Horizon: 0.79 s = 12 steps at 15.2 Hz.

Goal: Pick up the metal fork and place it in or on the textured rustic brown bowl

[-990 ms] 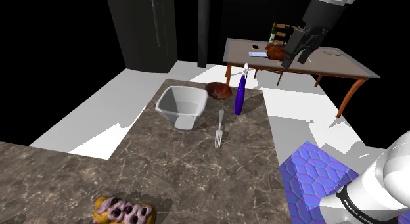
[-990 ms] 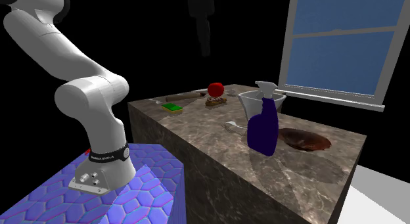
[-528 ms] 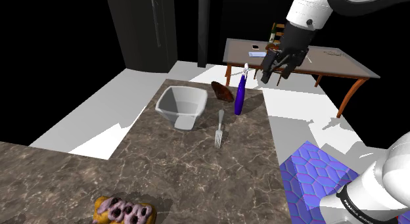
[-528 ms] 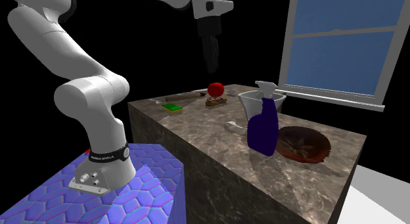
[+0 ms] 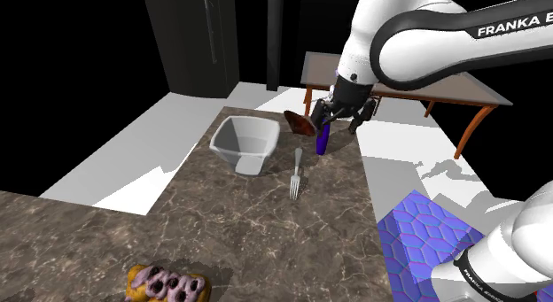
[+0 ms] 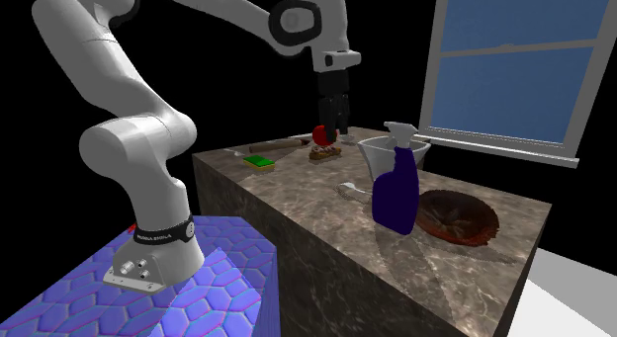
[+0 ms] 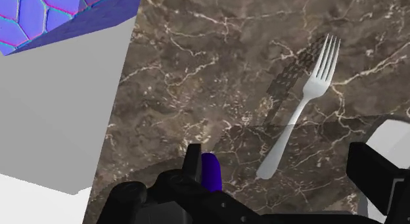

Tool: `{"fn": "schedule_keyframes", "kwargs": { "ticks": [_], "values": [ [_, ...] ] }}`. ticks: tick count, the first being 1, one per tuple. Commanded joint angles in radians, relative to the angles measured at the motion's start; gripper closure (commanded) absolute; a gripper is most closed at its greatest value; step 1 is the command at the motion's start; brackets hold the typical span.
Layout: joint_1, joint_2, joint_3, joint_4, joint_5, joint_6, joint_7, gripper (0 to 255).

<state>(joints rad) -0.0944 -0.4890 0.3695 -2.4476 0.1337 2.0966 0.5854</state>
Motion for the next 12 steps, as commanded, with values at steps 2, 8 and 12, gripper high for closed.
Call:
{"fn": "schedule_keyframes", "kwargs": {
  "ticks": [2, 8, 12],
  "values": [
    [-0.038, 0.101, 0.071, 0.01, -0.032, 0.087, 0.144, 0],
    [-0.125, 0.358, 0.201, 0.086, -0.202, 0.223, 0.485, 0],
    [-0.144, 0.502, 0.227, 0.138, -0.339, 0.268, 0.671, 0]
  ]
}}
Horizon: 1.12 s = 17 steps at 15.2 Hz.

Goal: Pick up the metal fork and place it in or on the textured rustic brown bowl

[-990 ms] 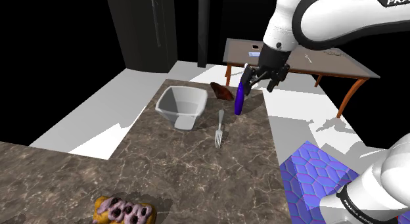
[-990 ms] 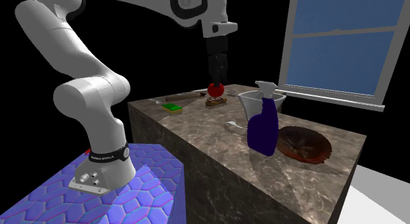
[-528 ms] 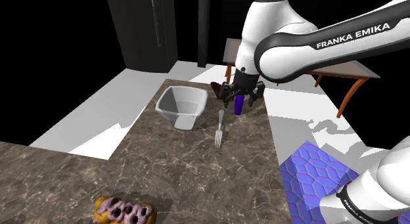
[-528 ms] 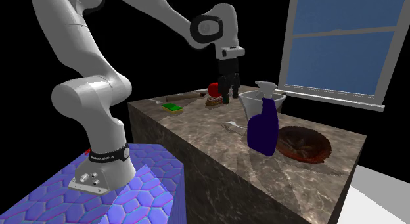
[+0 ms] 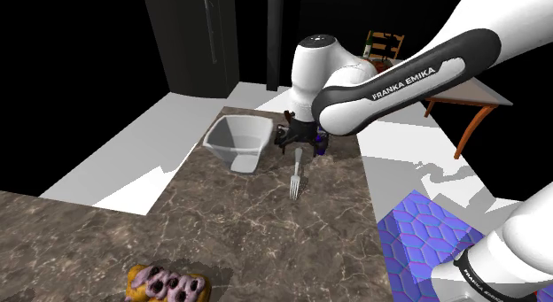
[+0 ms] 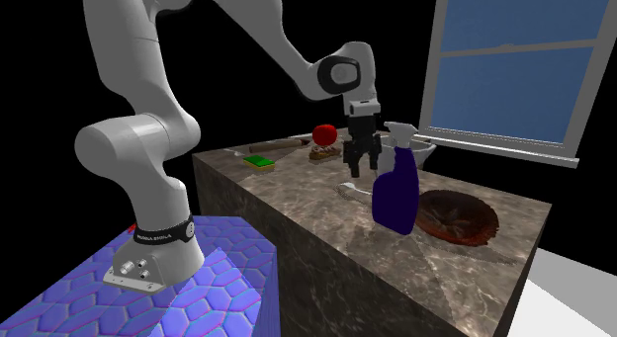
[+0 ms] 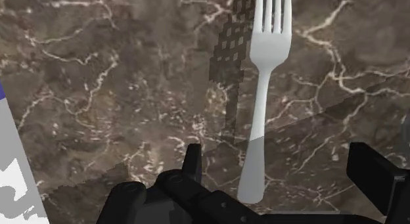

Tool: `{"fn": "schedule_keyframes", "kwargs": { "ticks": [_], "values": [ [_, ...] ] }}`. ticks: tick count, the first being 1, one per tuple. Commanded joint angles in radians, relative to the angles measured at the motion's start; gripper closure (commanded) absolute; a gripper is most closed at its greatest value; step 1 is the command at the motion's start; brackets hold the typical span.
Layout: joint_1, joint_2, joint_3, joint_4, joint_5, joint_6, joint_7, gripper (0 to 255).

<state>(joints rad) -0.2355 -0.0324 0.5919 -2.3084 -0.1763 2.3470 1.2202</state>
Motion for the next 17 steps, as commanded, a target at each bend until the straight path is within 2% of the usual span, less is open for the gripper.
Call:
{"fn": "schedule_keyframes", "kwargs": {
  "ticks": [1, 7, 14, 15, 17],
  "values": [
    [-0.003, 0.057, 0.002, -0.005, -0.04, 0.029, 0.044, 0],
    [-0.002, 0.124, -0.01, -0.018, -0.113, 0.092, 0.095, 0],
    [-0.001, 0.124, -0.011, -0.018, -0.113, 0.092, 0.095, 0],
    [-0.001, 0.124, -0.011, -0.018, -0.113, 0.092, 0.095, 255],
    [-0.001, 0.124, -0.011, -0.018, -0.113, 0.092, 0.095, 255]
  ]
}}
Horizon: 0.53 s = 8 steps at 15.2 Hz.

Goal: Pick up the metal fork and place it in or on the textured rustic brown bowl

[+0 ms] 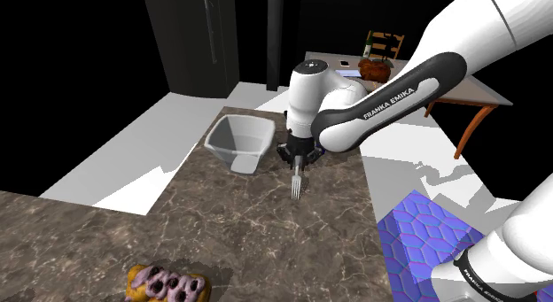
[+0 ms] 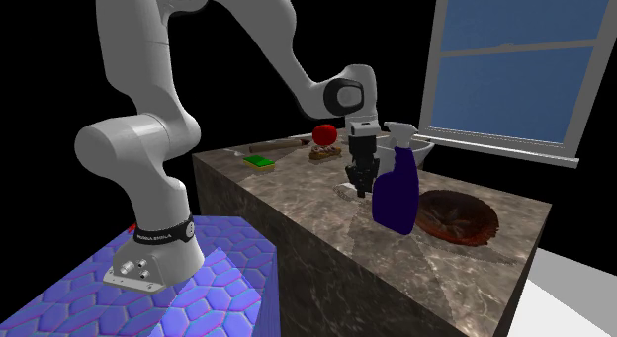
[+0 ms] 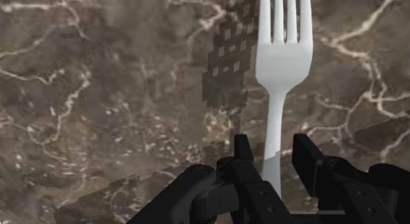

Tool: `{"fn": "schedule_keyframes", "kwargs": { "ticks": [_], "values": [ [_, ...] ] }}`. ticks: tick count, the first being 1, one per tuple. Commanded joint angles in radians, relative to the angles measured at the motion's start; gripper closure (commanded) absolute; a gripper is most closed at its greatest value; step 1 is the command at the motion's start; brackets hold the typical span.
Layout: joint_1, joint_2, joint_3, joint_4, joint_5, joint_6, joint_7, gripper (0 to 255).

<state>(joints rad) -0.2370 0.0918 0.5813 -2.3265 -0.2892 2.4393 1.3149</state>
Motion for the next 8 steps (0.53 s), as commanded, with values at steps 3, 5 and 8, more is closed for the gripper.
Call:
{"fn": "schedule_keyframes", "kwargs": {
  "ticks": [3, 5, 8],
  "values": [
    [0.0, 0.0, 0.0, 0.0, 0.0, 0.0, 0.0, 255],
    [0.0, 0.0, 0.0, 0.0, 0.0, 0.0, 0.0, 255],
    [-0.001, -0.012, 0.002, 0.003, 0.013, -0.011, -0.011, 255]
  ]
}}
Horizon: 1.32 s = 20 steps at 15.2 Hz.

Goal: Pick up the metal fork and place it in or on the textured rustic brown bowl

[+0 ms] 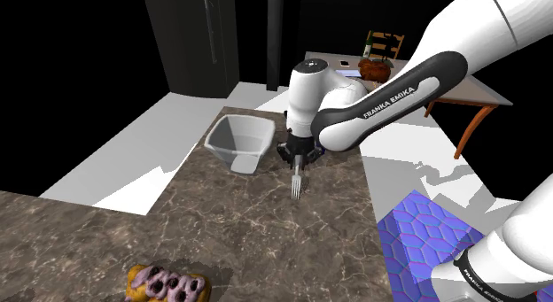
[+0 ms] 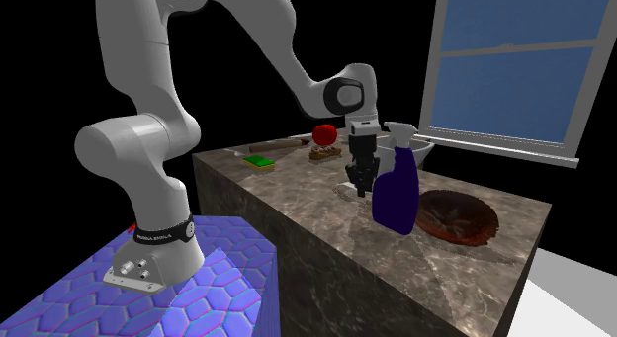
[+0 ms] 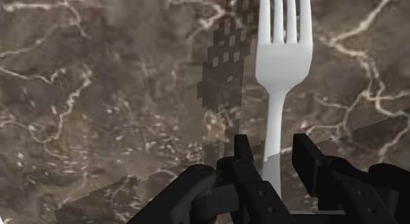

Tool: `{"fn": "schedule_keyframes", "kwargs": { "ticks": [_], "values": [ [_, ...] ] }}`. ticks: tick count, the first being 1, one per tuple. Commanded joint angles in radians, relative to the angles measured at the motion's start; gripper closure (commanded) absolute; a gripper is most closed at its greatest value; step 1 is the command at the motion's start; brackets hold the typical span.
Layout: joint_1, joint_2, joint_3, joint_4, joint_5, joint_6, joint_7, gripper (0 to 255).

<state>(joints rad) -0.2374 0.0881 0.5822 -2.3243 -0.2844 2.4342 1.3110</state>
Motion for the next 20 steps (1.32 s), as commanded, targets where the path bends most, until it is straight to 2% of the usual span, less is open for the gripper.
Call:
{"fn": "schedule_keyframes", "kwargs": {
  "ticks": [1, 10, 20],
  "values": [
    [-0.002, -0.02, 0.004, 0.004, 0.022, -0.017, -0.017, 255],
    [-0.005, -0.114, 0.01, 0.043, 0.12, -0.125, -0.098, 255],
    [-0.002, -0.193, 0.0, 0.109, 0.19, -0.253, -0.161, 255]
  ]
}}
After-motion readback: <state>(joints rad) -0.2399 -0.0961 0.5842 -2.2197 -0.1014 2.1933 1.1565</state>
